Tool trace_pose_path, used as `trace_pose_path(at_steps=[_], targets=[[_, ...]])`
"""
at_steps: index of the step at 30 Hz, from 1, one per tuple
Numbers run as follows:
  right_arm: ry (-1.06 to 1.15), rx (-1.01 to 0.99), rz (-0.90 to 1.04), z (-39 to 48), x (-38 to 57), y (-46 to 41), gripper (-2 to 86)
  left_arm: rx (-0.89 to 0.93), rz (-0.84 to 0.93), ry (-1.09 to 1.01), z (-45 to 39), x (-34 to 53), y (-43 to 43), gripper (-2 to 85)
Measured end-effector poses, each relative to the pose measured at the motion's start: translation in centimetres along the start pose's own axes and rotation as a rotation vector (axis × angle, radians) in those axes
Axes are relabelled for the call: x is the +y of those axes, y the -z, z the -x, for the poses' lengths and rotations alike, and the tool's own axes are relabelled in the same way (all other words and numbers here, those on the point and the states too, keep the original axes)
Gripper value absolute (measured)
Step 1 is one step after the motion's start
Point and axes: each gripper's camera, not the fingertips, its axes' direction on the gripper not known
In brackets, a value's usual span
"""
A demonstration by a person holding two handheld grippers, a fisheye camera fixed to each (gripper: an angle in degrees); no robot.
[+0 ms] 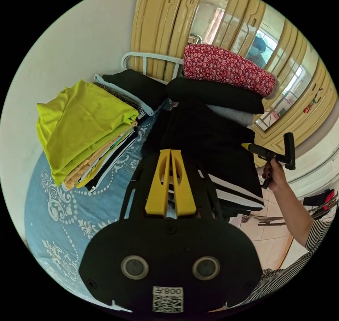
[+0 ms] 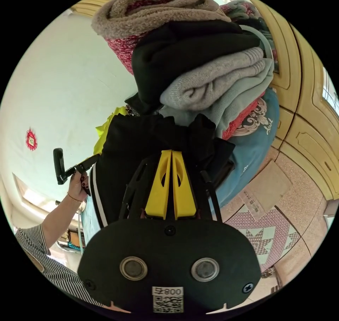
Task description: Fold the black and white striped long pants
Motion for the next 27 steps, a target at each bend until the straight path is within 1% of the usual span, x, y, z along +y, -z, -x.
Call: trace_pose_path(at_steps=[3,5,8,9,10,11,13,16,18,19,21,22,24,27], targets=[[-0.001,-0.04,-0.013,1.7,0.3,0.0,0.0,-0.004,-0.02,-0.036,-1.5,0.0,2.9,0.1],[0.078,-0.045,-0.068,4.8,1.0,1.1,0.0,0.015,-0.115,-0.067,-3.6,1.0,6.1,0.1],[0.195,0.002,-0.069,9.2,2.4,0.7,0.0,0.035,-0.167,-0.132,-6.6,2.3,7.9,0.1],[0.211,0.009,-0.057,10.0,2.6,0.2,0.0,0.018,-0.157,-0.151,-7.1,2.4,7.7,0.1],[0.244,0.027,-0.018,11.3,2.9,-1.1,0.0,-0.042,-0.1,-0.177,-8.1,2.4,6.9,0.1],[0.259,0.059,0.061,12.4,2.9,-3.2,0.1,-0.071,-0.053,-0.192,-8.7,2.4,6.2,0.1],[0.262,0.097,0.145,13.9,2.8,-5.6,0.1,-0.049,-0.071,-0.182,-9.3,2.5,7.1,0.1],[0.318,0.093,0.059,18.1,3.6,-5.1,0.1,0.004,-0.138,-0.168,-10.4,3.3,10.0,0.1],[0.367,0.091,0.019,20.9,4.9,-4.9,0.1,-0.012,-0.174,-0.183,-11.5,4.2,10.9,0.1],[0.4,0.105,0.014,22.5,5.9,-5.6,0.1,-0.035,-0.15,-0.202,-12.3,4.4,10.4,0.1],[0.435,0.164,0.068,24.4,6.9,-8.4,0.1,-0.067,-0.027,-0.213,-13.1,4.0,8.0,0.1],[0.442,0.2,0.132,25.3,7.0,-10.9,0.1,-0.068,0.053,-0.22,-13.4,3.7,6.3,0.1],[0.453,0.231,0.155,26.6,6.8,-13.3,0.1,-0.042,0.051,-0.189,-13.6,3.7,5.8,0.1],[0.41,0.217,0.168,28.7,5.6,-15.1,0.1,0.005,-0.03,-0.147,-14.2,4.9,7.6,0.1]])
